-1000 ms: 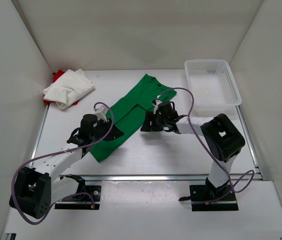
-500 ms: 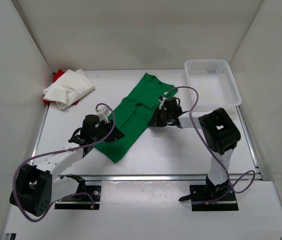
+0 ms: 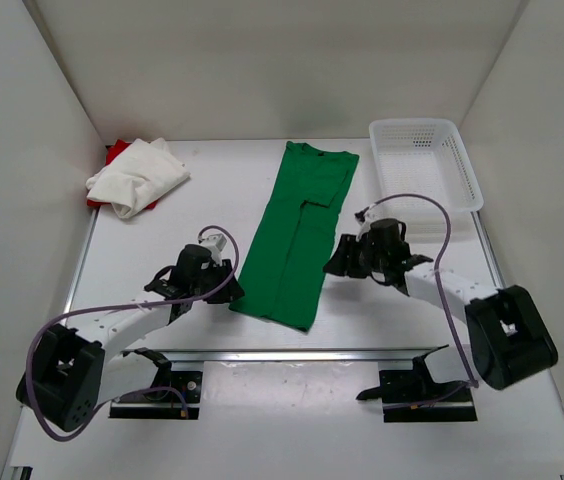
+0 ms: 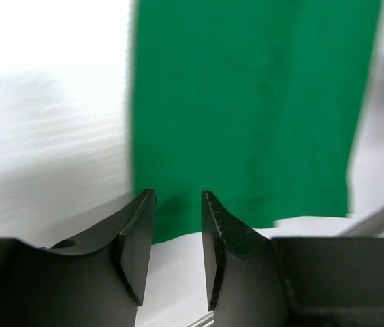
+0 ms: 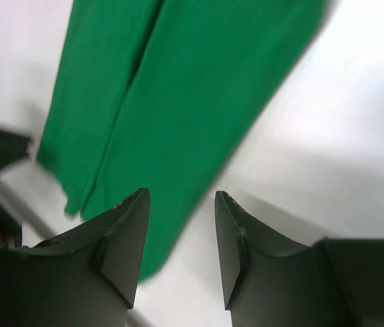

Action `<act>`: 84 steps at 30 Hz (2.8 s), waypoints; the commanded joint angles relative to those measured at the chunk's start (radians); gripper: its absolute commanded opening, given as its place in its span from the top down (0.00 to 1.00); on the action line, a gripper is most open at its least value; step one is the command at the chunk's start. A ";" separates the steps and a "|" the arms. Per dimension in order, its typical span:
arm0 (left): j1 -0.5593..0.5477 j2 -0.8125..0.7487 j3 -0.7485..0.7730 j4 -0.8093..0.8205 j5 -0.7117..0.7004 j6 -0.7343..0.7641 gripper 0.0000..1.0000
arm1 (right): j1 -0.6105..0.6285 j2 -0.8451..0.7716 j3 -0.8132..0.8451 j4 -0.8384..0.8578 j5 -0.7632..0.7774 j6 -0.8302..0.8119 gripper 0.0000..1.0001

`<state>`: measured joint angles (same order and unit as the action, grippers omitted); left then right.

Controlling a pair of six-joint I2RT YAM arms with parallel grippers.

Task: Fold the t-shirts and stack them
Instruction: Grab the bottom of the folded rectangular tshirt with both arms, then fold the folded rectangular tshirt in 1/3 of the way

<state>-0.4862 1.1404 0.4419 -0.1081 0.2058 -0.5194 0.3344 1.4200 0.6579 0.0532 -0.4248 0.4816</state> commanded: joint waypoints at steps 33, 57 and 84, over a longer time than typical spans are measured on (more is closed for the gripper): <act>-0.106 -0.054 -0.124 0.001 -0.095 -0.040 0.96 | 0.371 -0.181 -0.360 0.136 -0.003 0.305 0.60; -0.108 -0.208 0.167 -0.252 -0.092 -0.008 1.00 | 0.255 -0.414 -0.178 -0.190 0.051 0.157 1.00; 0.072 0.921 1.077 -0.154 -0.094 0.010 0.91 | -0.172 0.396 0.417 -0.012 -0.028 -0.006 0.97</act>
<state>-0.4278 2.0750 1.4990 -0.2741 0.0959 -0.4934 0.1696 1.8137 1.0313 0.0013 -0.4500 0.4946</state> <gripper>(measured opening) 0.113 0.034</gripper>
